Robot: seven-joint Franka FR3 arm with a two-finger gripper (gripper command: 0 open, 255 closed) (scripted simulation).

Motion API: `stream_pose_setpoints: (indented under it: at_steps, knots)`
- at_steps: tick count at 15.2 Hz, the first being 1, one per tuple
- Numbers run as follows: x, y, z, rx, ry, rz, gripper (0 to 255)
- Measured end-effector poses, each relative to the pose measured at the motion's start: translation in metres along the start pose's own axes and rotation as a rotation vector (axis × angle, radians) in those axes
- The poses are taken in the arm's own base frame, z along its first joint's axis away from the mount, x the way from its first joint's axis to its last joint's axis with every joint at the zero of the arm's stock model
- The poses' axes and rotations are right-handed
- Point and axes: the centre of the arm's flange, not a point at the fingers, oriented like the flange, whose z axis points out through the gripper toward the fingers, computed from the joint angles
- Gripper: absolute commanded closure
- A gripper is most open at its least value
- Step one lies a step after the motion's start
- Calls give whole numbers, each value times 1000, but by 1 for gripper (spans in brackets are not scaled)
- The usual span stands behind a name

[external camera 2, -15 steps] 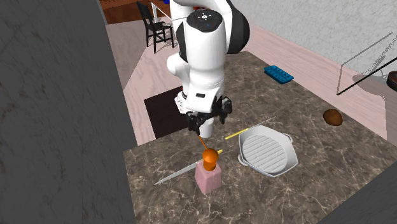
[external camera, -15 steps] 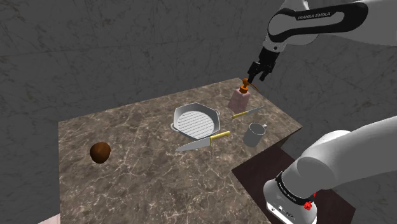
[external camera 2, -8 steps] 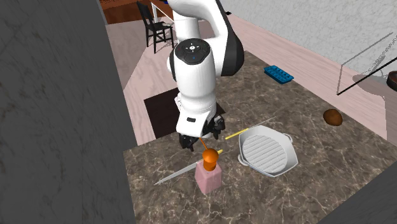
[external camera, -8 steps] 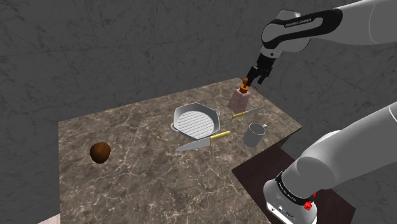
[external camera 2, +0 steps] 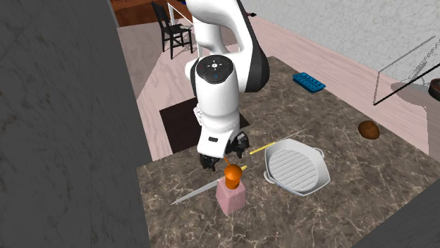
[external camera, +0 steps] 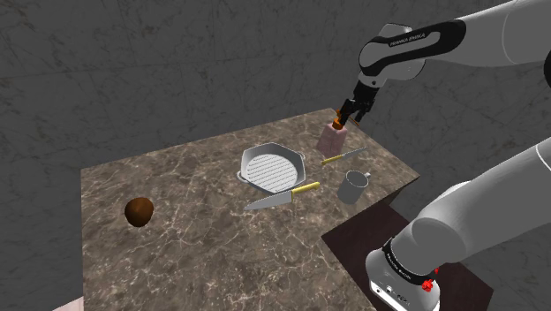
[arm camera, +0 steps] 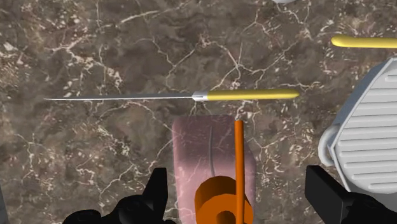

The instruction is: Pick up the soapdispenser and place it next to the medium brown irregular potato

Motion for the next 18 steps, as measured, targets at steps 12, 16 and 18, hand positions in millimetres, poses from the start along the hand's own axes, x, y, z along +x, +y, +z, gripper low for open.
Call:
stream_pose_setpoints:
  at_steps: [12, 16, 18]
  knots:
    - [0, 0, 0, 0, 0, 0, 255]
    - [1, -1, -11, 0, 0, 0, 255]
    - [0, -3, -21, 0, 1, 0, 255]
